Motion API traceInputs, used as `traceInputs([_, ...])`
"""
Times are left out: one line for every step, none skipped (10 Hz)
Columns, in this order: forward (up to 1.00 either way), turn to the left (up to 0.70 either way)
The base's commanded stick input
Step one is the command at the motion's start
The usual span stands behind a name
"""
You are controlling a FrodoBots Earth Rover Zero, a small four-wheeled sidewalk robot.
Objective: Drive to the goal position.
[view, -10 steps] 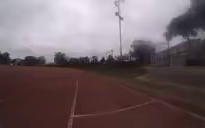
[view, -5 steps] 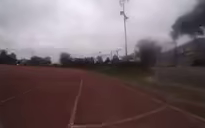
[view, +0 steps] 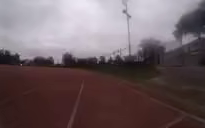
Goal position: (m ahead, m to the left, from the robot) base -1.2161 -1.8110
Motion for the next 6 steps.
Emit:
traceInputs([0.45,0.0])
traceInputs([0.45,0.0])
traceInputs([0.45,0.0])
traceInputs([0.45,0.0])
traceInputs([0.45,0.0])
traceInputs([0.45,0.0])
